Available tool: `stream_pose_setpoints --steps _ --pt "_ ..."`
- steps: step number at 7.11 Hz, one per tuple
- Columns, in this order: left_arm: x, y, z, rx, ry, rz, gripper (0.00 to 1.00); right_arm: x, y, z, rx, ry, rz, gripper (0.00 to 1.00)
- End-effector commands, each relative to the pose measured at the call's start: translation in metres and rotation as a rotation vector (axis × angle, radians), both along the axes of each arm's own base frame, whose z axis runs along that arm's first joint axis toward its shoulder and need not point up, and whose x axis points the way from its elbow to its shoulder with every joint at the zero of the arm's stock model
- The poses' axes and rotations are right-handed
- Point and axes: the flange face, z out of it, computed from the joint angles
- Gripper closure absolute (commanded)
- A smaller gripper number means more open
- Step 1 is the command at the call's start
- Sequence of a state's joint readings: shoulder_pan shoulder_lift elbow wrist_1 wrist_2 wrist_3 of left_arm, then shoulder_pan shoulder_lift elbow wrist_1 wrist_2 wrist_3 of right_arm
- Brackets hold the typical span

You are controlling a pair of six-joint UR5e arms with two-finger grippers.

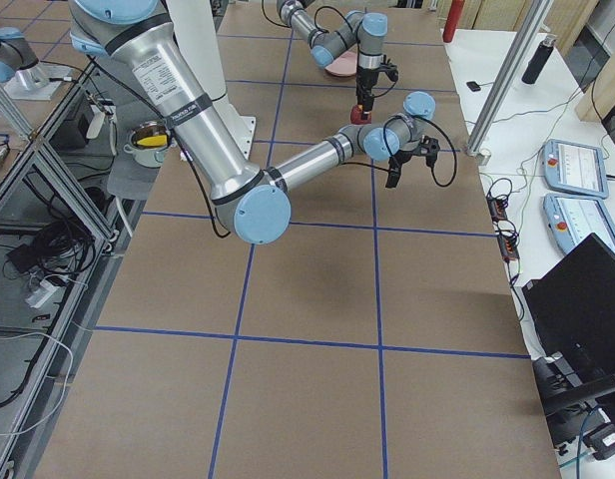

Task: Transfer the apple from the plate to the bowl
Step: 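Lower the apple into the pink bowl and open the left gripper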

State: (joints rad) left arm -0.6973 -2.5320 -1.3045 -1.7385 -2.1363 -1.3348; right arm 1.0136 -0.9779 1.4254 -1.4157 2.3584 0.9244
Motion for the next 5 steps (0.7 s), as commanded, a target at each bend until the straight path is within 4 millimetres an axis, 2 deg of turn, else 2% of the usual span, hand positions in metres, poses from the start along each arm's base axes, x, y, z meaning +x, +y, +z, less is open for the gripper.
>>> stream_pose_setpoints --steps 1,3,5 --pt "0.034 0.011 0.002 0.012 -0.021 -0.005 1.0 0.017 0.012 0.017 0.027 0.002 -0.015 0.0" --pt "0.055 0.008 0.014 0.039 -0.023 -0.019 1.0 0.019 0.014 0.019 0.032 0.0 -0.016 0.0" --pt "0.06 0.004 0.015 0.033 -0.031 -0.019 1.0 0.019 0.015 0.021 0.041 0.002 -0.025 0.0"
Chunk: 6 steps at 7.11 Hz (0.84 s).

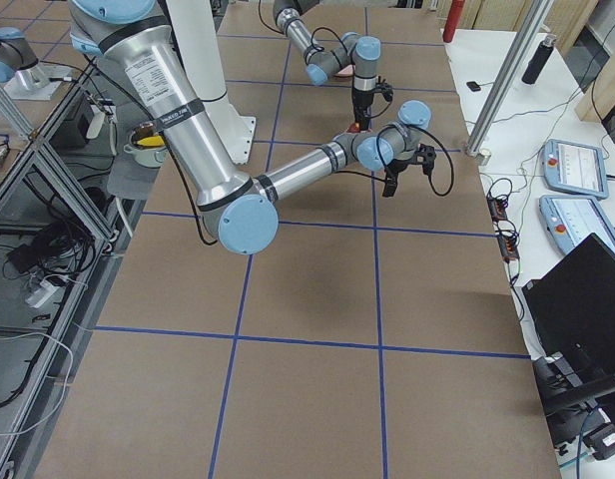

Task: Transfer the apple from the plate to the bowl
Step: 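Lower the apple into the pink bowl and open the left gripper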

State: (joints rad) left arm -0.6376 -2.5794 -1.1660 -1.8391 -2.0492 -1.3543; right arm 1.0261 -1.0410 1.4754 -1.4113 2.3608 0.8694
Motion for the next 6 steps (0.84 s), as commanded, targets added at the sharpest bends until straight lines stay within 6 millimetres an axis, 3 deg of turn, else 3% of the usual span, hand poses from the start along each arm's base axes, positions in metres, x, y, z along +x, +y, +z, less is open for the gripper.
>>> stream_pose_setpoints --steps 1,2,3,4,6 --pt "0.004 -0.002 0.004 0.0 -0.01 0.0 0.71 0.0 0.001 0.002 0.004 0.001 -0.007 0.0" --pt "0.004 -0.003 0.009 0.002 -0.016 0.003 0.08 0.0 0.001 0.002 0.004 0.001 -0.006 0.0" --pt "0.002 -0.005 0.01 0.024 -0.03 -0.023 0.01 -0.001 0.001 0.0 0.005 0.0 -0.007 0.0" --pt "0.001 -0.005 0.008 0.031 -0.027 -0.026 0.01 0.0 -0.001 0.002 -0.007 0.0 -0.007 0.0" --pt "-0.01 0.001 0.009 0.073 -0.014 -0.01 0.01 0.024 -0.011 0.008 -0.017 -0.003 -0.012 0.0"
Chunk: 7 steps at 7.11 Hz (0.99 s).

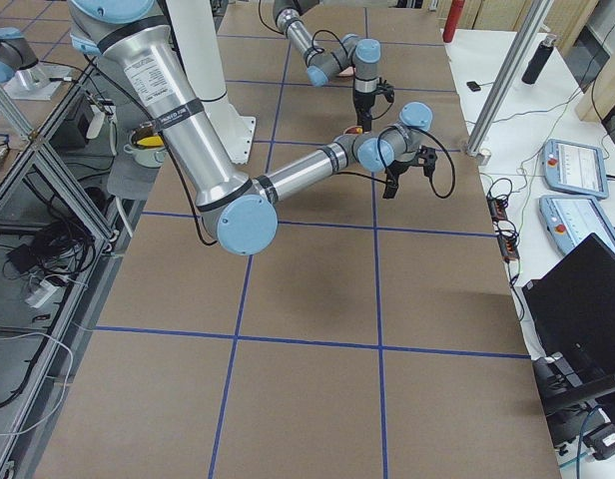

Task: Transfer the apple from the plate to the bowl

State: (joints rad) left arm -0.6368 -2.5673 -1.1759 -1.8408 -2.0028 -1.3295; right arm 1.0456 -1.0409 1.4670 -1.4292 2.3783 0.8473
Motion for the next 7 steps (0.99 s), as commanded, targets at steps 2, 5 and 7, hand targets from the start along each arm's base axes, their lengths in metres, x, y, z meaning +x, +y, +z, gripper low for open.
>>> stream_pose_setpoints --steps 2,5,7 --pt "-0.06 0.015 0.034 0.114 0.02 0.032 0.01 0.056 -0.014 0.033 0.051 0.047 -0.074 0.0" --pt "-0.184 0.019 0.073 0.245 -0.123 0.158 0.01 0.132 -0.002 0.116 0.136 0.091 -0.161 0.0" --pt "-0.264 0.042 0.14 0.225 -0.159 0.123 0.01 0.188 0.017 0.173 0.174 0.107 -0.198 0.0"
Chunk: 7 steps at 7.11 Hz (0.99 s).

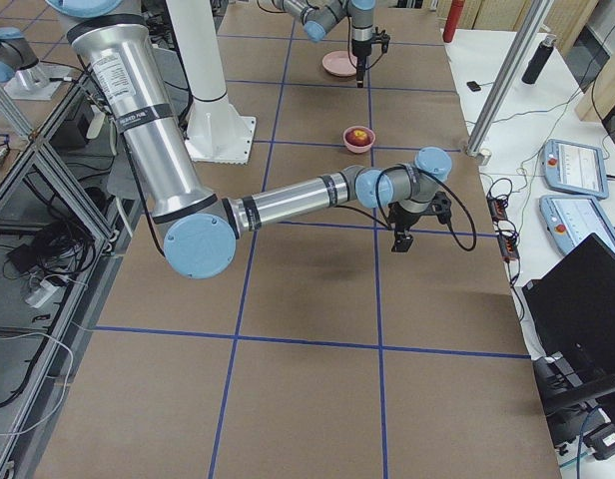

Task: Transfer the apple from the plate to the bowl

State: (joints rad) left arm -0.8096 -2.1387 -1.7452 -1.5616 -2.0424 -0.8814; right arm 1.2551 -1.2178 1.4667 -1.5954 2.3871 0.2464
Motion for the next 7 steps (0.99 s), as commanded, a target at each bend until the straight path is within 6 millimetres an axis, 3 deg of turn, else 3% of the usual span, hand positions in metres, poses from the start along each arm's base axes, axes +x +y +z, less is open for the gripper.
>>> stream_pose_setpoints --steps 1,2,3,4,5,6,7 --pt "-0.092 0.022 0.068 0.018 -0.045 -0.018 0.01 0.073 0.03 0.069 0.029 0.016 -0.019 0.0" --pt "-0.135 0.029 0.104 -0.018 -0.045 -0.013 0.01 0.108 0.049 0.097 0.044 0.011 -0.028 0.0" --pt "-0.187 0.022 0.139 -0.044 -0.057 -0.046 0.01 0.155 0.081 0.136 -0.015 0.005 0.041 0.0" --pt "-0.238 0.018 0.17 -0.03 -0.074 -0.025 0.01 0.166 0.09 0.145 -0.033 0.022 0.064 0.0" --pt "-0.282 0.02 0.206 -0.001 -0.09 0.022 0.01 0.167 0.086 0.142 -0.02 0.044 0.065 0.0" --pt "-0.333 0.03 0.255 0.017 -0.096 0.063 0.01 0.17 0.096 0.151 -0.02 0.061 0.056 0.0" --pt "-0.378 0.035 0.291 0.035 -0.119 0.075 0.01 0.17 0.094 0.151 0.043 0.064 0.062 0.0"
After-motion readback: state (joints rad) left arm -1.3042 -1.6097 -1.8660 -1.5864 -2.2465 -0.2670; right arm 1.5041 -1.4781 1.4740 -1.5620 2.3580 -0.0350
